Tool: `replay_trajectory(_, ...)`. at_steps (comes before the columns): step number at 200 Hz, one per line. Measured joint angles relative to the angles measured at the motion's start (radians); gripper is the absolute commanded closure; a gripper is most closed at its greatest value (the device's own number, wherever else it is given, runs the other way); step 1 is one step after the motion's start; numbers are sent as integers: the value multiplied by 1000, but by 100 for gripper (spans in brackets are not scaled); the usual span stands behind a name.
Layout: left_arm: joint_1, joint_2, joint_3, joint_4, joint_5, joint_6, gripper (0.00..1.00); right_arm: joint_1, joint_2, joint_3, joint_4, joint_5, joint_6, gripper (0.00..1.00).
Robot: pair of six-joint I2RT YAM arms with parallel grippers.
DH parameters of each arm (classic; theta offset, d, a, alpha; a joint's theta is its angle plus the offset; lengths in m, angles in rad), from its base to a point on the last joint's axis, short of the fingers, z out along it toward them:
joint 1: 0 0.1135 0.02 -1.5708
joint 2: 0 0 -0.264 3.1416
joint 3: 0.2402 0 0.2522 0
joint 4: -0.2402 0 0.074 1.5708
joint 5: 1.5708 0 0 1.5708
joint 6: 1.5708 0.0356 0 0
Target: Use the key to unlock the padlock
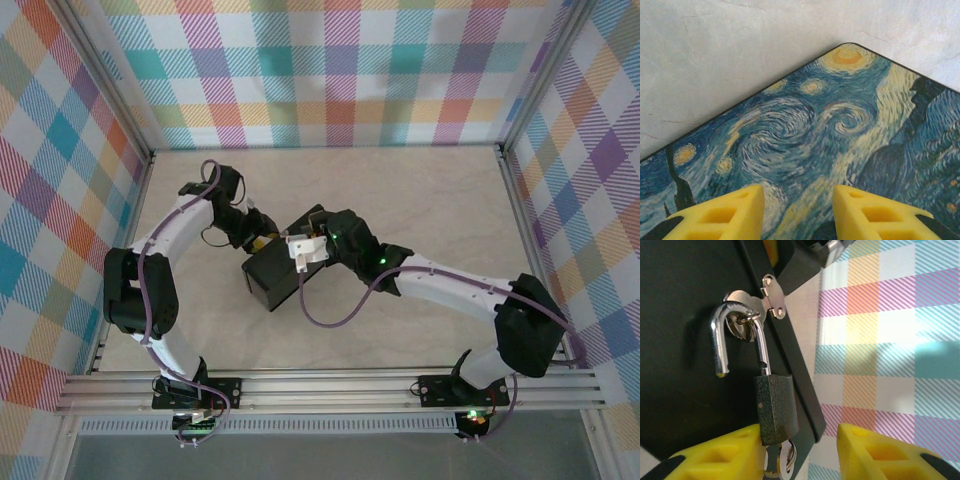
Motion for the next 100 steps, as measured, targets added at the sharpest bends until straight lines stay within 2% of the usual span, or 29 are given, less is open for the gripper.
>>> replay_trajectory(27,16,0,0,1,7,-6,60,-37,-24,22,-116,-26,10,57)
replay_trajectory(62,17,0,0,13,26,-23,60,-84,-20,50,-183,-37,6,59)
replay_trajectory(100,17,0,1,26,42,-33,60,-95,51,124,-175,-51,-22,59)
